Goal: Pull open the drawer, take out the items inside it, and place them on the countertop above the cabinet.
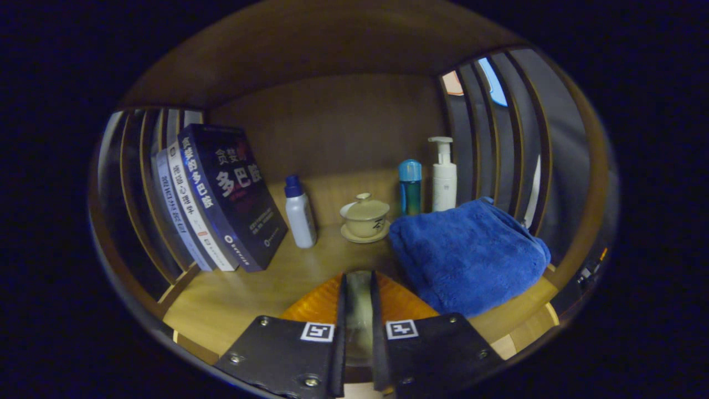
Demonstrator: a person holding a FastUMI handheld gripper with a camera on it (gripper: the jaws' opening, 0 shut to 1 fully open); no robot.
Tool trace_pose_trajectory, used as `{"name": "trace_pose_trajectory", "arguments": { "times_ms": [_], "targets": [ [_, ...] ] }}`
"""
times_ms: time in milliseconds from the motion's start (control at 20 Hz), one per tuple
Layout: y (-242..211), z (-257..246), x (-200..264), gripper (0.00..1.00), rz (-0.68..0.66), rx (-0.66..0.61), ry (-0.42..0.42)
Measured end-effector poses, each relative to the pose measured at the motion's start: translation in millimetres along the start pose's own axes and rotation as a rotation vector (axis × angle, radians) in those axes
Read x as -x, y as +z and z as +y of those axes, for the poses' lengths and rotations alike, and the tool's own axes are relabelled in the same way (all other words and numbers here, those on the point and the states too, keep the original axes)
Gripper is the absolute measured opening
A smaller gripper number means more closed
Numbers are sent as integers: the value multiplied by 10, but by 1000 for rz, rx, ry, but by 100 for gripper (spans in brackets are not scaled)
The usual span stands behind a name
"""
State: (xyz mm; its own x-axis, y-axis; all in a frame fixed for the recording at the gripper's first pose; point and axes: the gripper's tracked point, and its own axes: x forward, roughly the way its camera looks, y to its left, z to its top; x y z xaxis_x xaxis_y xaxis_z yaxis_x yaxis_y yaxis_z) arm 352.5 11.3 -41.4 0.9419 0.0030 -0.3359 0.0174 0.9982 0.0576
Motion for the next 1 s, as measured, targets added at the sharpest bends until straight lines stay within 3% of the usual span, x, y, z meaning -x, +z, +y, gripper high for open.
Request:
{"name": "trace_pose_trajectory", "arguments": {
  "times_ms": [100,300,500,700,1000],
  "targets": [
    [-50,113,146,47,13,-2,42],
    [67,58,561,100,-54,44,-3],
    [42,211,1269,100,-109,99,64],
    [-122,295,1944,100,-121,50,117],
    [-322,87,2644,100,-155,26,84]
  ]
}}
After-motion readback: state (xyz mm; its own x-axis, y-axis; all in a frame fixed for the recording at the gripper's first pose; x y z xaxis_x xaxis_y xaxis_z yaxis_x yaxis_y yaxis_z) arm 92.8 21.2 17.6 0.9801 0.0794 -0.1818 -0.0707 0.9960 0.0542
